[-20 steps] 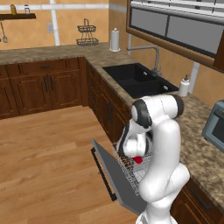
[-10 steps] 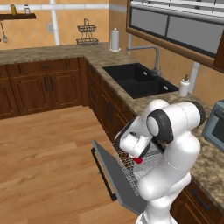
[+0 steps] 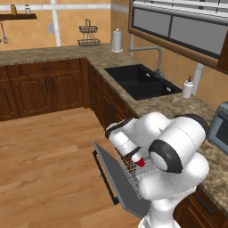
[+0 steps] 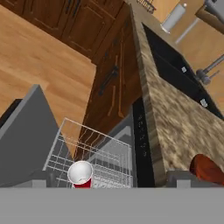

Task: Pick up the cup and bowl from the counter, place them in the dishwasher, and close the dishwasher door.

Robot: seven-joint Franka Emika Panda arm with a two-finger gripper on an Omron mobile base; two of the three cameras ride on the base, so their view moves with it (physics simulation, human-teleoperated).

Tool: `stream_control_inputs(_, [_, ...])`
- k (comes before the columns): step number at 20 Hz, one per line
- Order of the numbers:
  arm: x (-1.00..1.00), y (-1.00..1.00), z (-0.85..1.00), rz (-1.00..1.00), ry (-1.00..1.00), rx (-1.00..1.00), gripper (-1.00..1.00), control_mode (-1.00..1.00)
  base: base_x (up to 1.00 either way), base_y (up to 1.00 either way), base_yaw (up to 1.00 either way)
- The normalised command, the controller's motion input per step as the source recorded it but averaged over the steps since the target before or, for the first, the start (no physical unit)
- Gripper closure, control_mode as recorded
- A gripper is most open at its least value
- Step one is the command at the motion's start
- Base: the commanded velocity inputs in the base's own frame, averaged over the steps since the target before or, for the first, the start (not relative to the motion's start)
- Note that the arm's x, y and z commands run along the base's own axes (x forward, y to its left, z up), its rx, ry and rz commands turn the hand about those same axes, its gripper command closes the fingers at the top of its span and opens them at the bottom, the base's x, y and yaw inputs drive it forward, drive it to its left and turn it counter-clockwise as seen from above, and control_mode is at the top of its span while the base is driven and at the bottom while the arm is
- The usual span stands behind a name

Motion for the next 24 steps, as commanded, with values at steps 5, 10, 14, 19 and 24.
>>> stream_control_inputs(5, [0.00, -0.17, 1.00, 0.17, -0.05, -0.16, -1.00, -1.00, 0.00, 0.00, 0.00])
stream_control_inputs(10, [-0.04, -0.35, 1.00, 0.23, -0.01, -0.26, -1.00, -1.00, 0.00, 0.00, 0.00])
stream_control_inputs(14, [-0.13, -0.25, 1.00, 0.23, -0.01, -0.44, -1.00, -1.00, 0.00, 0.00, 0.00])
stream_control_inputs(19, [-0.10, 0.01, 0.92, 0.45, 0.00, -0.74, -1.00, -1.00, 0.00, 0.00, 0.00])
stream_control_inputs(24, [-0.16, 0.00, 0.67, 0.54, 0.03, -0.92, -1.00, -1.00, 0.00, 0.00, 0.00])
